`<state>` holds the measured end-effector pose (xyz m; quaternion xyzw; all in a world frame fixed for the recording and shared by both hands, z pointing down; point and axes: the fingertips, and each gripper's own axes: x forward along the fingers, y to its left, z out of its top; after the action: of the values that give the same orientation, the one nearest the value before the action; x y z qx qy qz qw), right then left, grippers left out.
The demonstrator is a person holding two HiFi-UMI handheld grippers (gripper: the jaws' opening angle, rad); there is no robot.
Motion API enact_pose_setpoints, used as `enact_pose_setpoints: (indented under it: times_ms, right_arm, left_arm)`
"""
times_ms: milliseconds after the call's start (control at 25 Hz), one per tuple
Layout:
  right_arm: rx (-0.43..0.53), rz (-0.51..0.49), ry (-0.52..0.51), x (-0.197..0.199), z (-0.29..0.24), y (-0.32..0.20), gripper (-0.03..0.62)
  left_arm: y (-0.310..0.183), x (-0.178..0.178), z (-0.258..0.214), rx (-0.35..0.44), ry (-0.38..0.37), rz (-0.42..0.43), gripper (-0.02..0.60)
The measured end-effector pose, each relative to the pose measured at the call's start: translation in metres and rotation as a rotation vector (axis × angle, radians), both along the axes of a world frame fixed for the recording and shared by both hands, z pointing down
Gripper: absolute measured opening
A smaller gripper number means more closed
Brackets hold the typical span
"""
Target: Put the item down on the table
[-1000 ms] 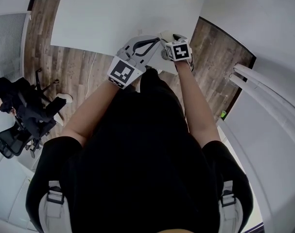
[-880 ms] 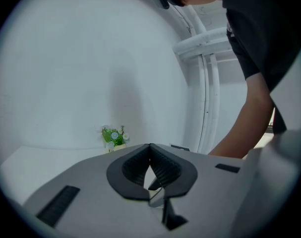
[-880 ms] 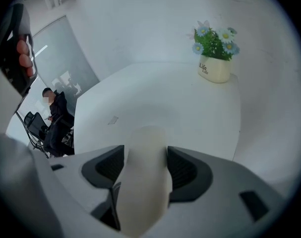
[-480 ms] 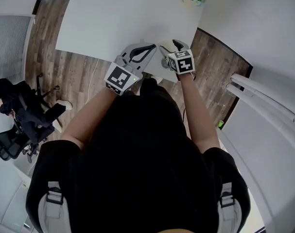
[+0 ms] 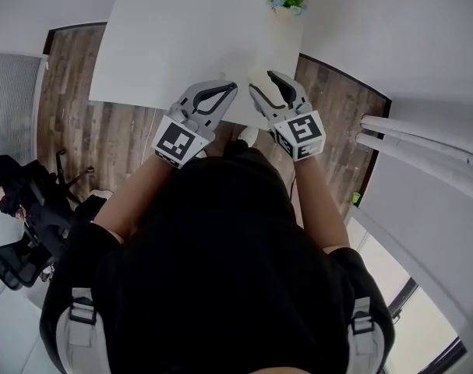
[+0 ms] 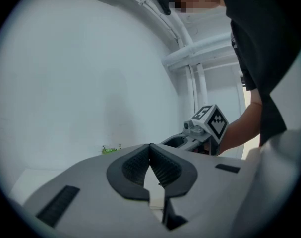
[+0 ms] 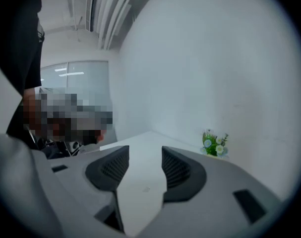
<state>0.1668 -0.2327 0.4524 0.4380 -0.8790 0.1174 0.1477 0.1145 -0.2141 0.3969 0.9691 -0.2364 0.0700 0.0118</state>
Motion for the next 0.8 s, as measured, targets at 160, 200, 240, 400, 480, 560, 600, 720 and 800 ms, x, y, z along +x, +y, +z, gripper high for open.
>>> enact_pose_setpoints:
  times_ms: [160,200,240,400,480,560,600,720,800]
  right_arm:
    - [0.062,0.000,-0.059,-0.026,-0.037,0.041,0.150]
    - [0.067,0.001,-0.067,-0.033,-0.043,0.052,0.141]
    - [0.073,0.006,-0.073,-0.040,-0.049,0.061,0.130]
    - [0.132,0.039,-0.089,-0.071,-0.074,0.091,0.062]
    - [0.196,0.033,-0.119,-0.088,-0.088,0.105,0.049]
    - [0.243,0.030,-0.149,-0.100,-0.102,0.118,0.046]
    - [0.261,0.031,-0.155,-0.103,-0.108,0.124,0.039]
    - [0.303,0.039,-0.176,-0.115,-0.125,0.142,0.027]
    - [0.316,0.047,-0.182,-0.124,-0.132,0.152,0.012]
  left_arm:
    - [0.026,-0.022,-0.016,0.023,0.017,0.044,-0.006]
    - [0.032,-0.028,-0.020,0.034,0.018,0.051,-0.005]
    - [0.038,-0.034,-0.022,0.048,0.016,0.056,-0.005]
    - [0.056,-0.062,-0.026,0.068,0.027,0.057,-0.006]
    - [0.065,-0.077,-0.031,0.057,0.054,0.053,-0.006]
    - [0.075,-0.086,-0.036,0.053,0.075,0.057,-0.005]
    - [0.081,-0.090,-0.039,0.053,0.083,0.062,-0.005]
    - [0.098,-0.099,-0.051,0.062,0.103,0.076,-0.005]
    - [0.109,-0.108,-0.059,0.057,0.124,0.081,-0.006]
